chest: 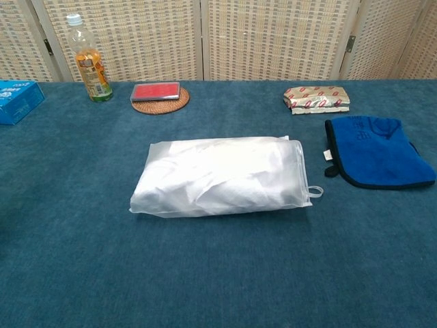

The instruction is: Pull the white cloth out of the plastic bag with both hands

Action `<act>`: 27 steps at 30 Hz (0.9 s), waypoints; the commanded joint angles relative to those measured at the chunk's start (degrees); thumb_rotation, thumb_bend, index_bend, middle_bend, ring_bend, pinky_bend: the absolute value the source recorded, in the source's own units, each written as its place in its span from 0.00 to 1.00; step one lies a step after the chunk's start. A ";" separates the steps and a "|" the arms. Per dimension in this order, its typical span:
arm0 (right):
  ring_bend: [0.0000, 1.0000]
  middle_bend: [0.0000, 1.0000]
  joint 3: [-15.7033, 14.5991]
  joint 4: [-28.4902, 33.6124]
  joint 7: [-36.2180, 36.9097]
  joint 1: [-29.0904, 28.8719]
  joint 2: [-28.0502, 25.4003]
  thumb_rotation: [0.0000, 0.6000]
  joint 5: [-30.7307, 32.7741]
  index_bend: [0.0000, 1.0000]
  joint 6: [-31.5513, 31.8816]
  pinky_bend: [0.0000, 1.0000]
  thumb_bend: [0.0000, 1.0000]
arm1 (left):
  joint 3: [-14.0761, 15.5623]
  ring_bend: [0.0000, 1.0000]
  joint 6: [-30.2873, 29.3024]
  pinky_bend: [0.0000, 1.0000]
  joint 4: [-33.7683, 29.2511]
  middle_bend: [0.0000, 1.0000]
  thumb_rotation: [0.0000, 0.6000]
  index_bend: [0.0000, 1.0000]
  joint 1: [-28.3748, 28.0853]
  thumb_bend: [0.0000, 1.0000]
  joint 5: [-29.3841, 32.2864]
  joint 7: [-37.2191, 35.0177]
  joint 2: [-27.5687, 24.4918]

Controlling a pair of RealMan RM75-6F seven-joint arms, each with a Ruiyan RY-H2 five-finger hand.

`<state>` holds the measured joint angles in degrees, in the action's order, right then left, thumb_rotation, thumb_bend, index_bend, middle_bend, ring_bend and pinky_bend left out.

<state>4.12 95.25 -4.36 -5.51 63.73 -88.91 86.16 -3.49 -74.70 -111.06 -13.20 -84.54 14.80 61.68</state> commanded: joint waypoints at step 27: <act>0.55 0.55 -0.24 -0.42 1.01 0.38 -1.39 1.00 0.99 0.57 -0.35 0.62 0.24 | -9.02 0.00 15.51 0.20 -4.92 0.00 1.00 0.00 -23.76 0.00 20.38 20.73 19.14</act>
<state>3.88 94.83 -3.36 -5.13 62.33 -87.93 85.80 -12.56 -59.67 -116.46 -36.46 -64.60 35.83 80.44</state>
